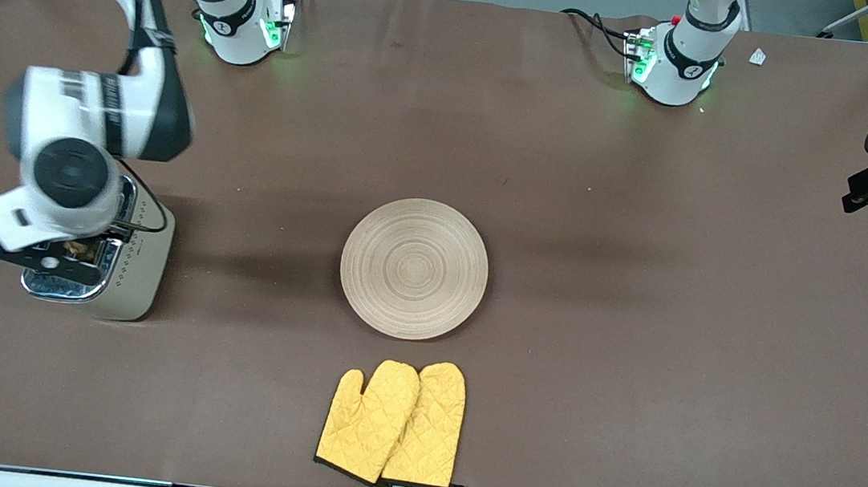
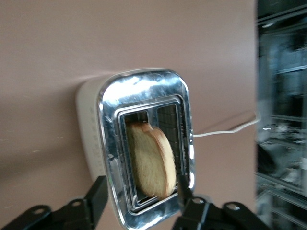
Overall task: Move plate and put bread in toaster
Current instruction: 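Open the right gripper and raise it away from the toaster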
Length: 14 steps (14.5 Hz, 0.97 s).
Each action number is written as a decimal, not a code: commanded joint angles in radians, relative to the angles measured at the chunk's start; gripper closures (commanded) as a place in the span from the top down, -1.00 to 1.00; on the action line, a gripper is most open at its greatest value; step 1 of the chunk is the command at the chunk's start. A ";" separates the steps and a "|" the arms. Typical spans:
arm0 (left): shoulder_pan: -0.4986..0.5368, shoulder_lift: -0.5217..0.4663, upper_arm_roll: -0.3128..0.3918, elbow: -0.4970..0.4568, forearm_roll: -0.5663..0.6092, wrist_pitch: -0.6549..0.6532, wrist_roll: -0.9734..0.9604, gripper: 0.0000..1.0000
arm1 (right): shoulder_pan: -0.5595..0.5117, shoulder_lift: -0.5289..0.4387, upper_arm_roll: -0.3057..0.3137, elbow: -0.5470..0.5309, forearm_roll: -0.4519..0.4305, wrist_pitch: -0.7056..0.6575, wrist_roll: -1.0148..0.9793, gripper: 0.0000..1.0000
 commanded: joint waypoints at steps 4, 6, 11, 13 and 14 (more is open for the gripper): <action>-0.005 0.023 0.002 0.023 -0.006 0.008 0.014 1.00 | -0.103 -0.090 0.013 0.108 0.225 -0.082 -0.147 1.00; -0.005 0.032 0.001 0.023 -0.006 0.027 0.013 1.00 | -0.164 -0.147 0.014 0.097 0.360 -0.089 -0.190 1.00; -0.009 0.035 0.001 0.023 -0.003 0.042 0.013 1.00 | -0.178 -0.259 0.017 0.085 0.408 -0.212 -0.327 1.00; -0.009 0.035 -0.001 0.025 -0.003 0.042 0.014 1.00 | -0.178 -0.299 0.019 0.053 0.395 -0.221 -0.382 1.00; -0.011 0.035 -0.002 0.036 -0.003 0.040 0.013 1.00 | -0.178 -0.303 0.019 0.053 0.391 -0.232 -0.384 1.00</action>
